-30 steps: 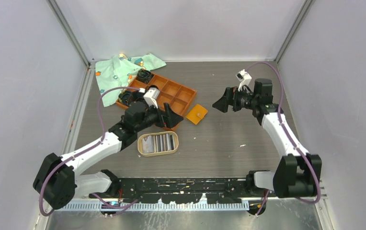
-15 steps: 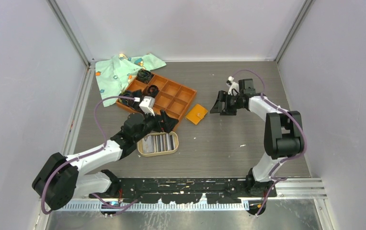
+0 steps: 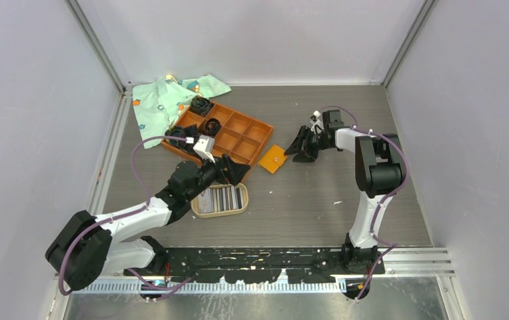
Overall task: Put the credit cards into the card holder
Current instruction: Open the card holder at the center of the board.
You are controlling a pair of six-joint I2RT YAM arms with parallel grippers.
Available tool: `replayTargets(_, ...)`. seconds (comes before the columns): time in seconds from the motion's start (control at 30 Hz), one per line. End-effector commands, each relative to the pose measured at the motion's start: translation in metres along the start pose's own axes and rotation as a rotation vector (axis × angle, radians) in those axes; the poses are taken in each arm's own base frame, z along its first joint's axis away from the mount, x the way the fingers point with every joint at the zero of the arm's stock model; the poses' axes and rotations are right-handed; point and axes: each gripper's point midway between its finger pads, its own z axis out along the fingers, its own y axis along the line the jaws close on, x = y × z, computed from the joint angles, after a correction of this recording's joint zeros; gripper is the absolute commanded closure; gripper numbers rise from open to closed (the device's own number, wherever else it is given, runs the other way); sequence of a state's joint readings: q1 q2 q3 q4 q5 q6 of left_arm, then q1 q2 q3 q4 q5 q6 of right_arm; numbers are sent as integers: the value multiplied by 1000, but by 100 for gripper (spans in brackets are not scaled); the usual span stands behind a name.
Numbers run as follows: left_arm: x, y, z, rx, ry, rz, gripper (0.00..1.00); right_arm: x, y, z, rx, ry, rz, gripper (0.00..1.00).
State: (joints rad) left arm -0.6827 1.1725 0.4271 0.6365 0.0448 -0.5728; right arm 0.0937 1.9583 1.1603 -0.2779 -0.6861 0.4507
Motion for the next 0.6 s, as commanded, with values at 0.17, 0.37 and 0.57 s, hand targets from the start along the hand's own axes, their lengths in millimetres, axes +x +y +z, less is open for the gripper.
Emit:
replayTargets(0.17,-19,-14,3,50,-81,8,15,-17,5,21,-100,13,135,52)
replayTargets(0.37,-18,-15,4,55,-78,10,16,-16,0,30,-101,32,169,60)
replayTargets(0.57,-16,-15,4,58,-74,11,18,-15,1,30,-121,39,162,86)
